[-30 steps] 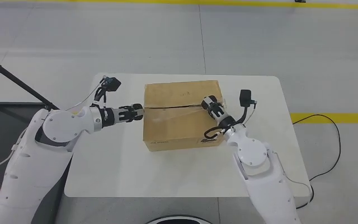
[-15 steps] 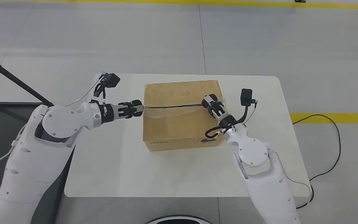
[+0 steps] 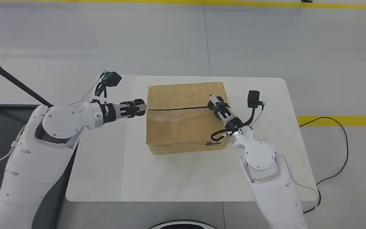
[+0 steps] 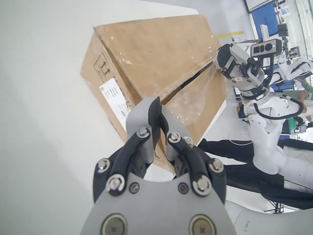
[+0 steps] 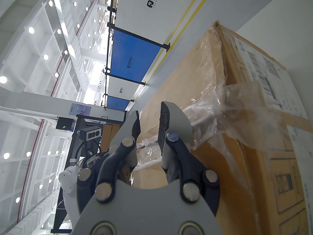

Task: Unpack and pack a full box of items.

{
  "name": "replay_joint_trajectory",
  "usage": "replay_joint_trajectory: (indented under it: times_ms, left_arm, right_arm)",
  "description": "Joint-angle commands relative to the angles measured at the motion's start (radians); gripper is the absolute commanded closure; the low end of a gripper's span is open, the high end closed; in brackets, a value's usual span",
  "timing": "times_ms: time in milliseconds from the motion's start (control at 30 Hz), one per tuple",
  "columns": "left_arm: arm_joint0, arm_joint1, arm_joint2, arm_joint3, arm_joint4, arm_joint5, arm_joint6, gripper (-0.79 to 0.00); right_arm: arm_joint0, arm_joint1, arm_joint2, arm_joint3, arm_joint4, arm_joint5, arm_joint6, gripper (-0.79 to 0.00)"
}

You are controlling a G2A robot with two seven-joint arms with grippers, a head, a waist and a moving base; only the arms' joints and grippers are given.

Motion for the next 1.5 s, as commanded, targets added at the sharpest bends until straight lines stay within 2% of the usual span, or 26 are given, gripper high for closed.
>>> replay_joint_trajectory:
  times_ms: [0,367,433,467,567,800,900,1100,1467]
  left_arm:
    - [-0.003,0.000,-0.001,-0.001,-0.002,0.000,0.001,0.000]
    - [0.006,0.003,-0.001,-0.002,0.015,0.005,-0.015,0.000]
    - [0.013,0.004,-0.004,-0.007,0.014,0.006,-0.020,-0.197]
    - [0.015,0.004,-0.006,-0.010,0.016,0.007,-0.023,-0.237]
    - [0.024,0.007,-0.012,-0.017,0.031,0.019,-0.037,-0.274]
    - [0.047,0.015,-0.032,-0.028,0.035,0.030,-0.088,-0.305]
    - [0.052,0.017,-0.032,-0.033,0.037,0.036,-0.107,-0.357]
    - [0.061,0.018,-0.032,-0.040,0.024,0.045,-0.114,-0.329]
    - [0.065,0.021,-0.059,-0.039,-0.042,0.069,-0.119,-0.323]
  right_arm:
    - [0.000,0.000,0.000,0.000,-0.001,0.000,0.000,-0.252]
    - [-0.005,-0.001,0.009,-0.009,-0.005,0.000,0.000,-0.249]
    - [-0.007,-0.001,0.010,-0.011,-0.005,-0.001,0.001,-0.249]
    - [-0.007,-0.001,0.010,-0.011,-0.005,-0.001,0.003,-0.252]
    - [-0.008,-0.002,0.011,-0.014,-0.005,-0.002,0.004,-0.256]
    - [-0.008,-0.003,0.011,-0.015,-0.007,-0.003,0.008,-0.249]
    - [-0.008,-0.003,0.012,-0.015,-0.007,-0.002,0.008,-0.252]
    - [-0.008,-0.004,0.012,-0.016,-0.009,0.000,0.009,-0.249]
    - [-0.011,-0.006,0.013,-0.019,-0.012,0.000,0.013,-0.249]
